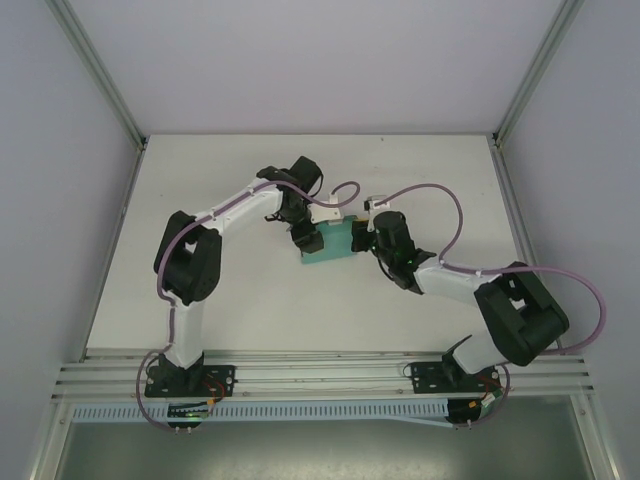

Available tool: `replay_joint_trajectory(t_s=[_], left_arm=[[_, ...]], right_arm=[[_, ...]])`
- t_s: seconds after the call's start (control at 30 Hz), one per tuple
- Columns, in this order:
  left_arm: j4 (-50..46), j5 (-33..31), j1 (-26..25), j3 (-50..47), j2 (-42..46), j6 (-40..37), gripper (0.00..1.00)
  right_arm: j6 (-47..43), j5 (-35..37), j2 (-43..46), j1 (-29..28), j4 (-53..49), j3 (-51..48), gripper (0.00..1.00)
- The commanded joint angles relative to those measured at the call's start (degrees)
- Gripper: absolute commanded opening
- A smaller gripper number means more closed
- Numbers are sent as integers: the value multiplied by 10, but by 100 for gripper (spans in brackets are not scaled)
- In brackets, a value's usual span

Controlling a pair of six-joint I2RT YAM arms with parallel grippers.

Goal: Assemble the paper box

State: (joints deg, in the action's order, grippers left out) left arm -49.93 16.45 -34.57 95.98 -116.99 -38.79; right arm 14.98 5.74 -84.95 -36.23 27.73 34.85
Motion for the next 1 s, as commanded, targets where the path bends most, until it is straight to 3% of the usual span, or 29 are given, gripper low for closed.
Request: replay_joint_trajectory(t_s=[0.0,0.27,0.6,0.7,0.97], left_arm=[[-5,3,-4,23,-10,13,68],[18,4,-4,18,40,45,82],[67,-62,-3,-87,161,98,82],[65,-101,1,-108,176,129,75],[93,-81,30,-195,232,174,43]], right_arm=[[0,-18,-49,-26,-170,-46,0],[-7,34,5,-43,-225,-24,0],[-6,63,19,-57,-274,5,0],[9,77,10,-60,-306,30,0],[23,84,-13,-69,-394,96,0]])
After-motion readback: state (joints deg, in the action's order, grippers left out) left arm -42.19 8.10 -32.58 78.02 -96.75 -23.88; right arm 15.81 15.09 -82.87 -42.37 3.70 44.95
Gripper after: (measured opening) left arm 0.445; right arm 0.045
